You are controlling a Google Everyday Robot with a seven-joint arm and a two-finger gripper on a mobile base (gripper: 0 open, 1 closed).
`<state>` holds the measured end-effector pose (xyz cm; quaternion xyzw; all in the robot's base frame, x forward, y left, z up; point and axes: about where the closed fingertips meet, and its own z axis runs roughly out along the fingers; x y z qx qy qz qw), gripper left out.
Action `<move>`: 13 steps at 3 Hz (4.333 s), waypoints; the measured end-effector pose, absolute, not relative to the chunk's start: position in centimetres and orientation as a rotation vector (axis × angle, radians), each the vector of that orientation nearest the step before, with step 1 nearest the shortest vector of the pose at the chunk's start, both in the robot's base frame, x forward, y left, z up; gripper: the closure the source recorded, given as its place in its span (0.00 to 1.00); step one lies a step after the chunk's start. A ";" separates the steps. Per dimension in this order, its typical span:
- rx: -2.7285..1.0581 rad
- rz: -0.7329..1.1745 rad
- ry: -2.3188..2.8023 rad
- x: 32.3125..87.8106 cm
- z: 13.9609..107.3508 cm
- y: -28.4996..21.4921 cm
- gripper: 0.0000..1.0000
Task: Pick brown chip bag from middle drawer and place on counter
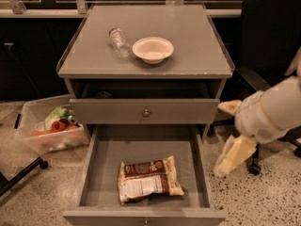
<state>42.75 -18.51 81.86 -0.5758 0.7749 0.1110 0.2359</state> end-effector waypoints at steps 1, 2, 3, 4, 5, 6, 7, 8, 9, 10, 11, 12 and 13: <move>-1.560 0.431 1.996 44.8 74.8 -15.2 0.00; -1.521 0.393 1.967 46.8 73.8 -15.2 0.00; -1.509 0.394 1.959 46.9 73.7 -15.2 0.00; -1.548 0.353 1.958 48.3 70.9 -13.5 0.00; -1.608 0.274 1.942 51.0 66.6 -11.0 0.00; -1.689 0.214 1.922 53.2 61.6 -7.9 0.00; -1.790 0.183 1.925 54.2 56.3 -5.2 0.00; -1.890 0.202 1.937 54.1 51.6 -2.9 0.00; -1.890 0.203 1.937 54.1 51.6 -2.9 0.00; -1.890 0.257 1.928 54.1 49.8 -3.2 0.00; -1.865 0.340 1.897 54.2 45.8 -3.9 0.00; -1.867 0.400 1.900 54.1 41.3 -4.7 0.00; -1.867 0.405 1.934 54.0 37.8 -4.7 0.00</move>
Offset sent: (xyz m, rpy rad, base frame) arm 0.0159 0.0299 -0.0630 0.1195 -0.0208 0.0553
